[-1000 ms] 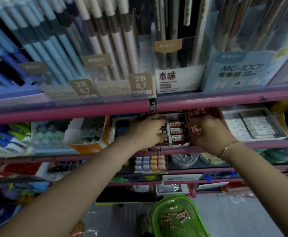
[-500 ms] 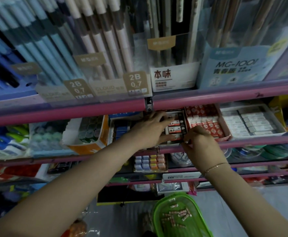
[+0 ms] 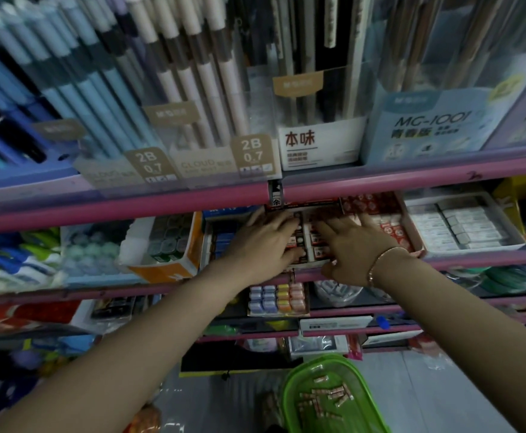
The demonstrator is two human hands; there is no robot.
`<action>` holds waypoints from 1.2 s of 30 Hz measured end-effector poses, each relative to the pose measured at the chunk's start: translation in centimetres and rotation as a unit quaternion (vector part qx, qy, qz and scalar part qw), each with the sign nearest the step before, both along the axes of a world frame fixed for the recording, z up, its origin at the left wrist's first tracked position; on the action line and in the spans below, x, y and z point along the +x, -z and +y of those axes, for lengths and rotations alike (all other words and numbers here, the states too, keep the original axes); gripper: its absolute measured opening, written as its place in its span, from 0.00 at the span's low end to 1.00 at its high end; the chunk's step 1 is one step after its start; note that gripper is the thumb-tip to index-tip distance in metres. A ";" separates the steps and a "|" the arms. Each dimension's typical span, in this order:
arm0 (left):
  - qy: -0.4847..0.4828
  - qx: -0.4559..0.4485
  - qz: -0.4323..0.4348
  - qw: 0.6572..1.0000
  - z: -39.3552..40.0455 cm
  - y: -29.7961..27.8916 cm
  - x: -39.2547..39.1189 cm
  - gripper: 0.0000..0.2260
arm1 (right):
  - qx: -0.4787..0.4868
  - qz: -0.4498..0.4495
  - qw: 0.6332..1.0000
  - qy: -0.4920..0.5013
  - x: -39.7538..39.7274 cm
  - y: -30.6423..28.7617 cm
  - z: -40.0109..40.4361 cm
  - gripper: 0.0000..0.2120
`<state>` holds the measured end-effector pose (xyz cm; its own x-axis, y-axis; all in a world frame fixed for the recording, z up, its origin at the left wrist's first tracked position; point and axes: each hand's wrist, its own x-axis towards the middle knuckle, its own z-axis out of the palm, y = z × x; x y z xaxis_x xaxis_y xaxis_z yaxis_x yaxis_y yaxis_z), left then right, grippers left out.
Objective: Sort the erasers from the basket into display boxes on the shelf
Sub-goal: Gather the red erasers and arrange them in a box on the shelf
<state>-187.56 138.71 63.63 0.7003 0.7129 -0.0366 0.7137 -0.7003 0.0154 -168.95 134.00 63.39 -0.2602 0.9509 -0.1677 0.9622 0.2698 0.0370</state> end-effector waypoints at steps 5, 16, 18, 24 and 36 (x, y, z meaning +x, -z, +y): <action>-0.025 -0.016 0.028 0.999 -0.6 0.3 -0.7 0.26 | 0.016 -0.058 0.998 -0.015 -0.9 0.3 -0.9 0.38; -0.068 -0.021 -0.050 0.996 -1.4 1.0 0.3 0.21 | 0.082 0.017 0.993 0.087 -3.1 2.1 -3.8 0.31; -0.069 -0.007 -0.151 0.986 -2.4 0.5 0.3 0.17 | 0.130 0.077 0.984 0.093 -3.0 1.6 -4.7 0.28; 0.019 -0.116 -0.382 0.916 -13.1 5.5 0.9 0.08 | 0.284 0.377 0.854 0.218 -0.8 6.2 -13.7 0.11; -0.257 -0.455 -0.022 0.852 -24.4 53.4 0.7 0.05 | -0.330 0.341 0.656 0.587 -0.2 50.9 -30.2 0.15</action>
